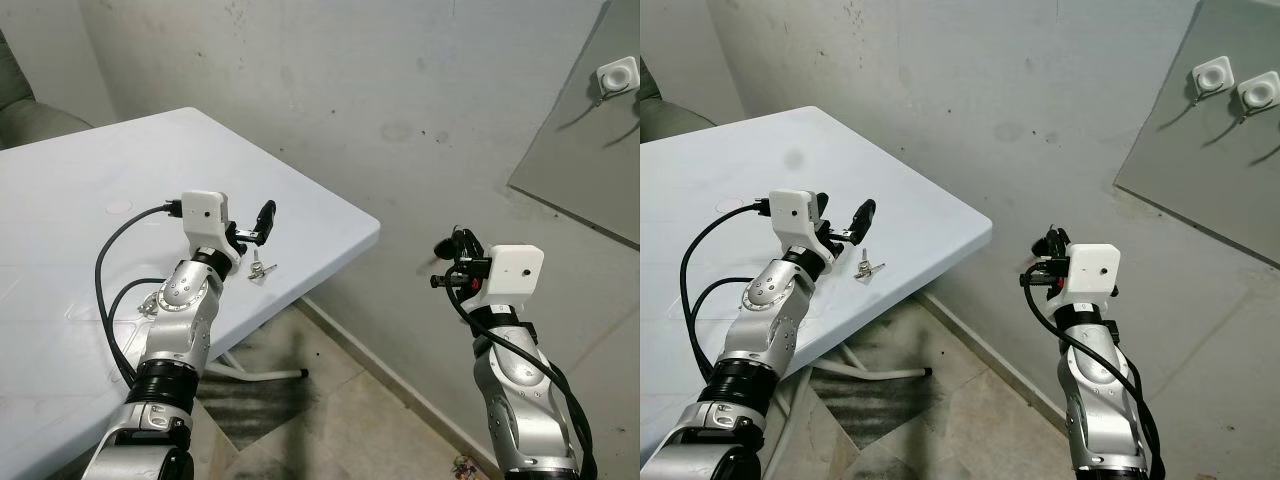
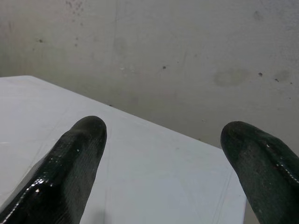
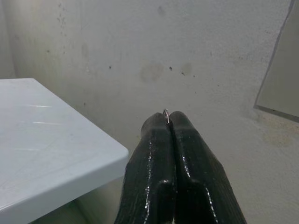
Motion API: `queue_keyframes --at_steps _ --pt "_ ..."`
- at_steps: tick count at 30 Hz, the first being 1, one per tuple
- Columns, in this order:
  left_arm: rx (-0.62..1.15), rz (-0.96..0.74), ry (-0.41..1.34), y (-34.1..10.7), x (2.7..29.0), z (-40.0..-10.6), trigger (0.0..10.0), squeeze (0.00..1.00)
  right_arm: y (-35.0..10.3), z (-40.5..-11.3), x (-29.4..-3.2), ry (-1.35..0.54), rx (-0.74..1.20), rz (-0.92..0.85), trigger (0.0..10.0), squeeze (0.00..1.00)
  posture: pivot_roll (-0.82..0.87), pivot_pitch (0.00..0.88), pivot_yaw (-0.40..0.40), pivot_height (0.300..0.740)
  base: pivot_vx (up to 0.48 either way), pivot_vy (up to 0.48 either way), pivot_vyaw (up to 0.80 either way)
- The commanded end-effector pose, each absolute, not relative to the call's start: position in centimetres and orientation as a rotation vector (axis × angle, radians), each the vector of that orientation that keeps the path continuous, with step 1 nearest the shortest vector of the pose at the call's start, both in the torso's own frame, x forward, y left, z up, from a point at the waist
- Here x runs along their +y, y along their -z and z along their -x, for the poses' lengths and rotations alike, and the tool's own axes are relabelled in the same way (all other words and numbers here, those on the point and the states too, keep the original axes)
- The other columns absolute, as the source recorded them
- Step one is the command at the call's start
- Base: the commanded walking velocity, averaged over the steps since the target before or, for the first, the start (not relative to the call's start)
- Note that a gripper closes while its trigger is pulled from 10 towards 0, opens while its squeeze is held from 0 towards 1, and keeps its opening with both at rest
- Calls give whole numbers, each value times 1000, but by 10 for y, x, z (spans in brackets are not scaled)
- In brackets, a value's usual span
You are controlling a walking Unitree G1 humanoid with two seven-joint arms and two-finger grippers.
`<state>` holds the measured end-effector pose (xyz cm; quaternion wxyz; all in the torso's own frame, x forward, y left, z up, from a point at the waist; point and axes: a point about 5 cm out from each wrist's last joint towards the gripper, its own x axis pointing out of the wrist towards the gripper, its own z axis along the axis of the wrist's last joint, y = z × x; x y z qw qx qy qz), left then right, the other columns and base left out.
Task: Hang keys on a hook
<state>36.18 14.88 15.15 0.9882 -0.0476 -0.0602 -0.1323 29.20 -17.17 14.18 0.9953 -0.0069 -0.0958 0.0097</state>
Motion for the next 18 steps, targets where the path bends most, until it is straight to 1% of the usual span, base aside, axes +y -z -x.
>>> queue_keyframes --at_steps 1,13,18 --pt "-141 85 286 -158 146 -363 10000 0 -145 -290 -172 -9 -209 14 10000 0 -32 0 -47 740 292 0 0" --pt "-139 79 283 -157 147 -362 10000 0 -143 -290 -173 1 -197 1 10000 0 -32 0 -43 740 293 0 0" --pt "-138 77 285 -157 146 -362 10000 0 -143 -289 -173 -2 -196 -7 10000 0 -31 0 -44 740 291 0 -624"
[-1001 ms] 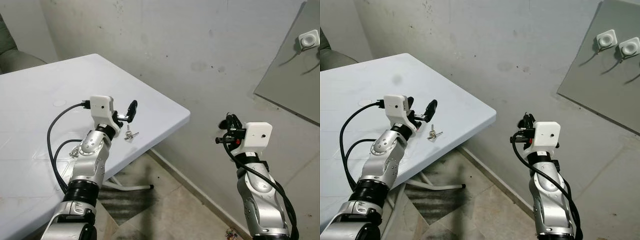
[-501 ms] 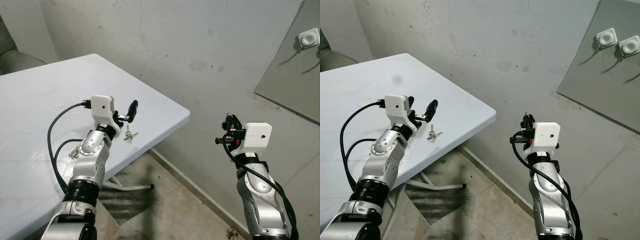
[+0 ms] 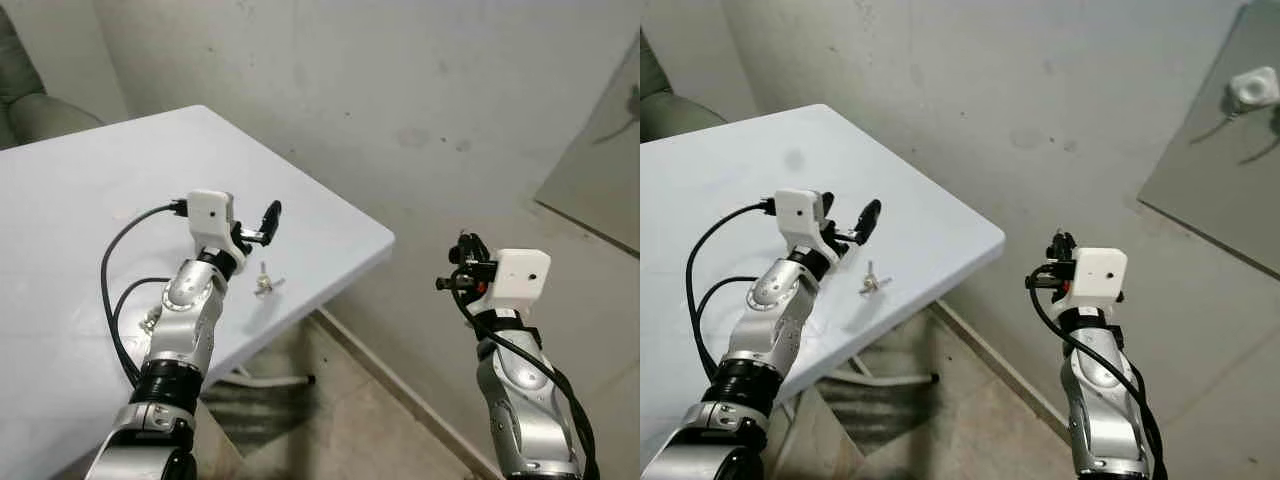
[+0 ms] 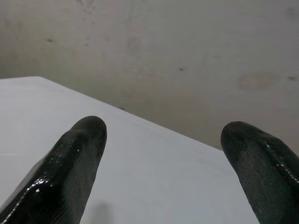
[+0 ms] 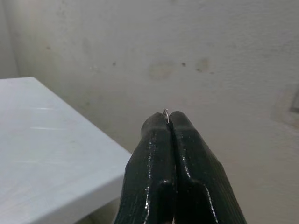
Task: Hang keys on a hook
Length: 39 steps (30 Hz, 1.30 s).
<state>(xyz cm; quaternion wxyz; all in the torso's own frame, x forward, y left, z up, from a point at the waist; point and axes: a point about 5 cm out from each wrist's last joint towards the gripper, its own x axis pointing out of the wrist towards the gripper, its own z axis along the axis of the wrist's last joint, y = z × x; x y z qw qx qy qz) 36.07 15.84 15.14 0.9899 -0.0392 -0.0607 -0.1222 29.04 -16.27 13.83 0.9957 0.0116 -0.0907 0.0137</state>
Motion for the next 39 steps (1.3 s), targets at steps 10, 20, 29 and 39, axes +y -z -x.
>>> queue_keyframes --at_steps 10,20,29,39 --pt "-134 78 283 -156 146 -361 10000 0 -142 -288 -170 -17 -199 -5 10000 0 -26 6 -43 740 275 0 -550" --pt "-124 98 288 -155 146 -360 10000 0 -140 -289 -167 -31 -190 5 10000 0 -22 12 -45 740 97 0 -507" --pt "-167 15 365 -172 122 -363 10000 0 -144 -291 -165 -46 -201 4 10000 0 -16 22 -51 711 0 0 -478" --pt "-236 -46 573 -198 82 -362 10000 0 -162 -305 -168 -106 -242 42 10000 0 -28 22 -48 711 0 0 -41"
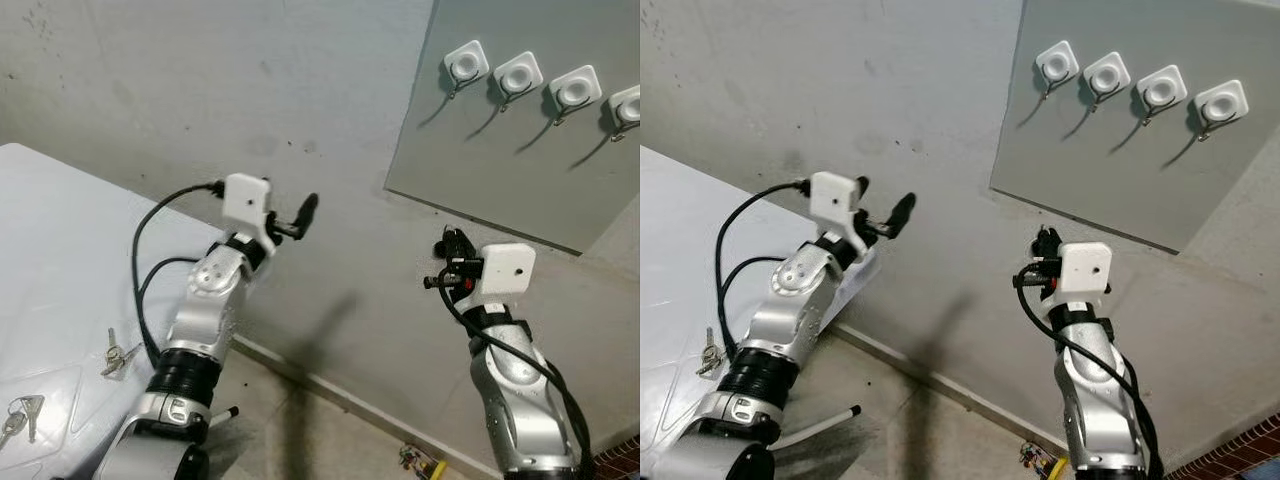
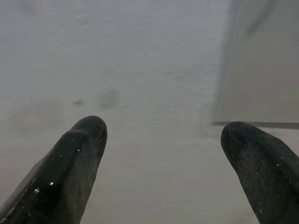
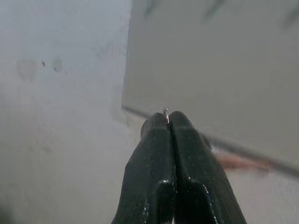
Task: Hang keys on a hook
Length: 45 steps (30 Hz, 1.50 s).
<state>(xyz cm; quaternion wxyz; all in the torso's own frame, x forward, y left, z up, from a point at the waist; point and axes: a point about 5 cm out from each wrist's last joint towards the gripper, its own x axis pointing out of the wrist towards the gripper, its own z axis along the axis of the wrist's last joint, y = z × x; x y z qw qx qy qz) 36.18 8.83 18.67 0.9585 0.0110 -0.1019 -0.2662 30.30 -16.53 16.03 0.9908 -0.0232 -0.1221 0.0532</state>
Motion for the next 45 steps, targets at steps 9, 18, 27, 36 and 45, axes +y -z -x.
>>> queue_keyframes --at_steps 9,18,27,36,45 --pt "-304 -59 680 -220 63 -360 10000 0 -190 -329 -164 -204 -308 59 10000 0 -25 21 -49 711 0 0 0" --pt "-323 0 715 -233 58 -359 10000 0 -223 -349 -155 -273 -389 51 10000 0 -19 23 -50 711 0 0 0" --pt "-350 -52 746 -240 54 -356 10000 0 -254 -362 -150 -289 -470 -12 10000 0 -15 23 -51 711 0 0 0" --pt "-350 -54 770 -241 50 -352 10000 0 -273 -369 -153 -274 -522 -85 10000 0 -21 27 -46 711 0 0 0" --pt "-355 -51 778 -244 49 -351 10000 0 -283 -374 -162 -239 -542 -249 10000 0 -18 26 -47 711 0 0 0"
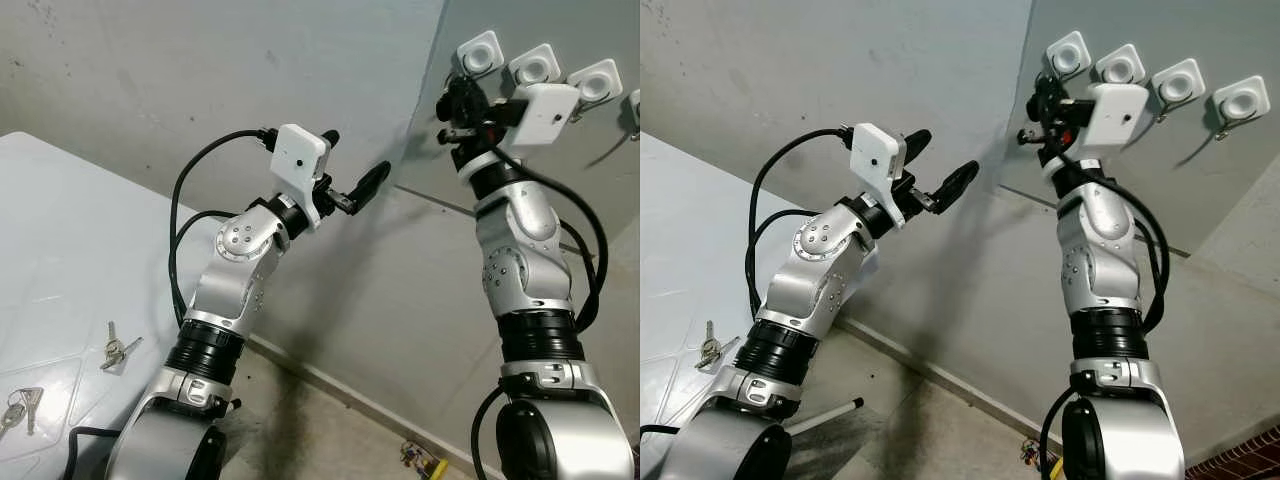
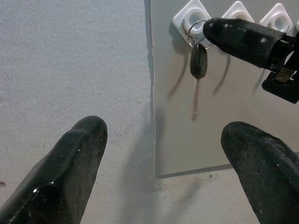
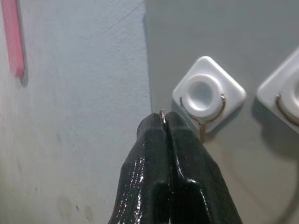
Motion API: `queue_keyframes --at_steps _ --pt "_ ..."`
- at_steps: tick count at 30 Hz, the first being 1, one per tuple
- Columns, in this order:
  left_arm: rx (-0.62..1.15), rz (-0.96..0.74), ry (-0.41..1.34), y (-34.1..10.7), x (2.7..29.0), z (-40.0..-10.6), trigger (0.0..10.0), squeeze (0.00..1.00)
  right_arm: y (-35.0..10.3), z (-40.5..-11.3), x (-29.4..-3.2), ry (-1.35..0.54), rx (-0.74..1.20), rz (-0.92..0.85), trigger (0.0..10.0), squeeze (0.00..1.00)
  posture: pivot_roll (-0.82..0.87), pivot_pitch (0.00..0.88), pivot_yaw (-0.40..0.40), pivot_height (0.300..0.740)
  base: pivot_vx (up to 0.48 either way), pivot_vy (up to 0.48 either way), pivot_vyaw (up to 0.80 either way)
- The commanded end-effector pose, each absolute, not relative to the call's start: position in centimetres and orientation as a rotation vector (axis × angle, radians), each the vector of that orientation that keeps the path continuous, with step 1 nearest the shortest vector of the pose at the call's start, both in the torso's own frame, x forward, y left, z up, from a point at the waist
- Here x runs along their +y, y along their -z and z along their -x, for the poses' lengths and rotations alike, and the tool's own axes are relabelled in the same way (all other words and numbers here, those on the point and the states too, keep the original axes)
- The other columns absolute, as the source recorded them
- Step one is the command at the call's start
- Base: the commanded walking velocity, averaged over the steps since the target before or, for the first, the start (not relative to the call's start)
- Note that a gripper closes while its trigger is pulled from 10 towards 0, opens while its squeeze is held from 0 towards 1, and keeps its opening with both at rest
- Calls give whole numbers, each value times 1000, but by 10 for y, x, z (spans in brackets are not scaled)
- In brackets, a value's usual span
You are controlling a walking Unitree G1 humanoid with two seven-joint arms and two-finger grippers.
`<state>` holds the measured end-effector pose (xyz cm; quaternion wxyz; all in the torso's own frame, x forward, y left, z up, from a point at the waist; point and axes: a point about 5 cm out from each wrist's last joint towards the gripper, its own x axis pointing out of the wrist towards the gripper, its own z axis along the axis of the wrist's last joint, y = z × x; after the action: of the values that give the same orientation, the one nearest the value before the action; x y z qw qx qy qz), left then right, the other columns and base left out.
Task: Hang keys on a hook
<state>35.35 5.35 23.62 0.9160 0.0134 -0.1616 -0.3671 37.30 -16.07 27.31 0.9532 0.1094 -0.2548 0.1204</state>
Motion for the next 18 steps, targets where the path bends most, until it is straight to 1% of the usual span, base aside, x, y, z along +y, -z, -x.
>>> queue_keyframes --at_steps 1,7,10,18 --pt "-356 -51 779 -244 48 -351 10000 0 -283 -374 -162 -237 -542 -256 10000 0 -18 26 -47 711 0 0 0" --pt "-356 -51 795 -243 45 -348 10000 0 -285 -377 -165 -238 -534 -344 10000 0 -17 23 -47 711 0 0 0" --pt "-359 -54 795 -244 45 -348 10000 0 -282 -380 -166 -234 -506 -422 10000 0 -17 23 -47 711 0 0 0" --pt "-361 -52 783 -245 48 -349 10000 0 -276 -380 -165 -234 -477 -482 10000 0 -7 27 -48 711 0 0 0"
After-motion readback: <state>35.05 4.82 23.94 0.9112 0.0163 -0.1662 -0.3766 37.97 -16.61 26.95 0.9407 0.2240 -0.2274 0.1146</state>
